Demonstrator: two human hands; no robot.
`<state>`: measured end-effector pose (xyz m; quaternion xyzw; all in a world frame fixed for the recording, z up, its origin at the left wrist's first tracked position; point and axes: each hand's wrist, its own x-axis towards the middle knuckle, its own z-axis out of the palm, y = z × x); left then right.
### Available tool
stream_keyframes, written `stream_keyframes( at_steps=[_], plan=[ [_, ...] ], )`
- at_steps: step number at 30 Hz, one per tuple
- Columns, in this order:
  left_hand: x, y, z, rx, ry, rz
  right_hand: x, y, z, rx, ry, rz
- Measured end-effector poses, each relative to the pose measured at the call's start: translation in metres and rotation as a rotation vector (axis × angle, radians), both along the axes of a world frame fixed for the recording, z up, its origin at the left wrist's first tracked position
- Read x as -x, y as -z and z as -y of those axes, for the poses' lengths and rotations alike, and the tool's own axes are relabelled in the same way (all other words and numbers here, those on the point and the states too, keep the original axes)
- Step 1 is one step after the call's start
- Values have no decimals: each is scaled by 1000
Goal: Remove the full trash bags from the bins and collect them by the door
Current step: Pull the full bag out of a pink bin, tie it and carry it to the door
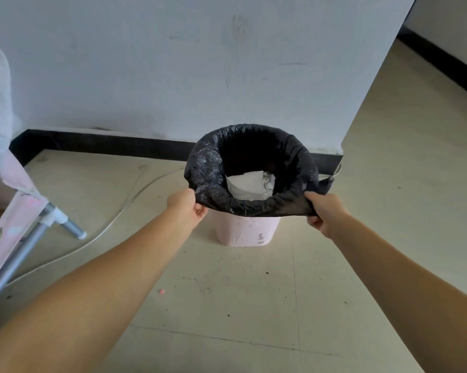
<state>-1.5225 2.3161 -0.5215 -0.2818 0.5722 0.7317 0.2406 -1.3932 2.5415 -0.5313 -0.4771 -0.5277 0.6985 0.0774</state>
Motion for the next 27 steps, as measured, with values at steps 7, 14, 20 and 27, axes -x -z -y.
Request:
stream_keyframes(
  at_steps=[7, 14, 20, 27],
  plan=[
    [0, -24, 3, 66, -139, -153, -4, -21, 4, -14, -204, 7],
    [-13, -35, -1, 181, 23, -310, 1, -32, 6, -273, -438, 32],
    [-42, -14, -13, 406, 302, -554, -3, -37, 4, -138, -659, -12],
    [-30, -21, -3, 19, 101, -251, 1, -38, -3, 52, -311, -119]
  ],
)
